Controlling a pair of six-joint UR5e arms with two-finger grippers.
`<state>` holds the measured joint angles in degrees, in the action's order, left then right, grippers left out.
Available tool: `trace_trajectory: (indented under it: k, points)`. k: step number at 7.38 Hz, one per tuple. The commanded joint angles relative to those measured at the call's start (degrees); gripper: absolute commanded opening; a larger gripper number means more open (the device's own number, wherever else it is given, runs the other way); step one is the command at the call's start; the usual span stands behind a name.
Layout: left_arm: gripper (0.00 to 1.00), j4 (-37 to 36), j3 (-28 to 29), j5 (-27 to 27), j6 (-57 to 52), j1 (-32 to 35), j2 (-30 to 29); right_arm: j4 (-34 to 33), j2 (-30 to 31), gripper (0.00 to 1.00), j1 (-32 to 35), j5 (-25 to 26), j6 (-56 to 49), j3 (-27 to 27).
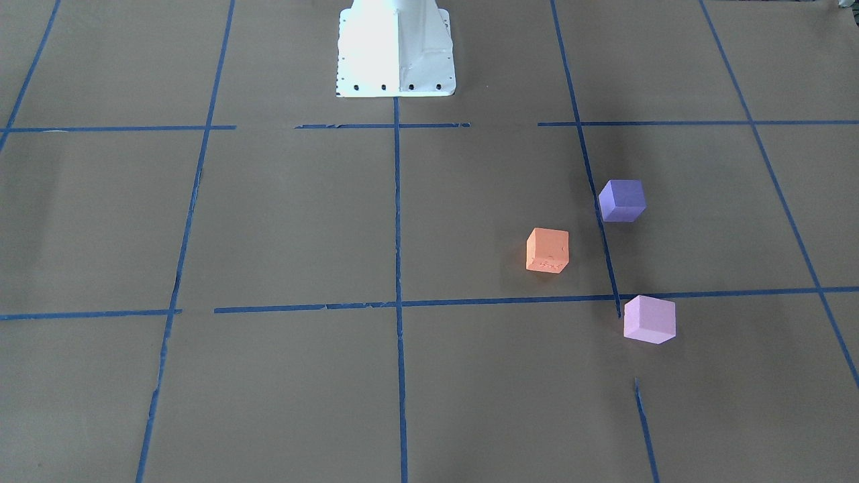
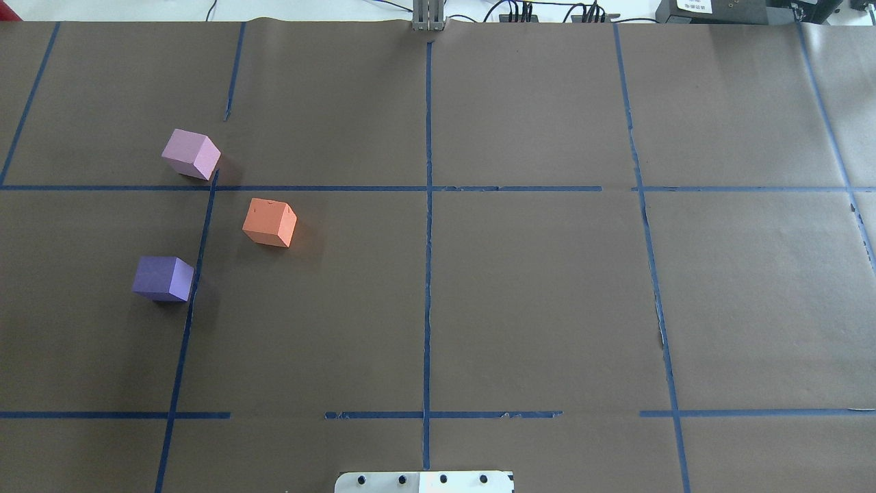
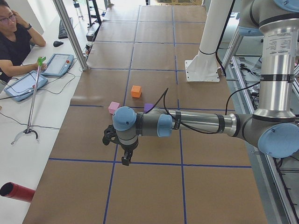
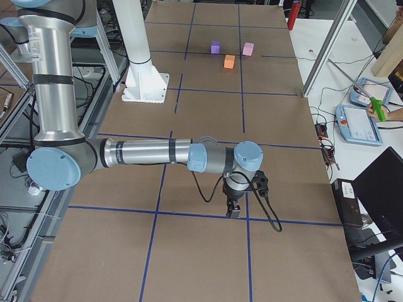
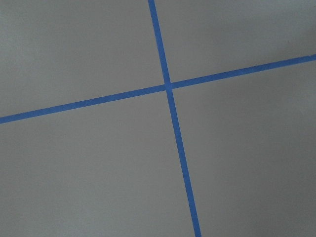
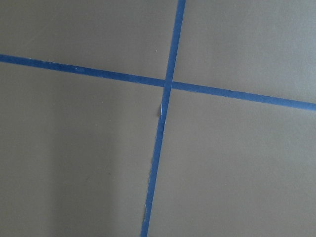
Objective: Arrange blocks in a line
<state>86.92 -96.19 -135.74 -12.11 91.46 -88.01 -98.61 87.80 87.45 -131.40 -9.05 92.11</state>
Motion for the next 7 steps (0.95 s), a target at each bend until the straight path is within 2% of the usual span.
trace_trajectory:
  k: [1,3,4,5,7]
  points:
    - [1.00,0.1,0.6,0.1,-0.1,-0.1,-0.2,0.0,0.0,1.00,0.0,0.0,0.0,0.0]
    - [1.00,-0.6,-2.2,-0.1,2.4,-0.3,-2.1,0.0,-0.1,1.00,0.0,0.0,0.0,0.0]
    - [1.00,-1.7,-5.2,-0.1,9.7,-3.0,-4.1,0.0,0.0,1.00,-0.1,0.0,0.0,0.0]
    - [1.00,-6.4,-7.9,0.1,13.2,-7.2,-8.0,0.0,0.0,1.00,0.0,0.0,0.0,0.0]
    - [1.00,-14.0,-7.7,0.2,28.3,-17.5,-21.5,0.0,0.0,1.00,0.0,0.0,0.0,0.0]
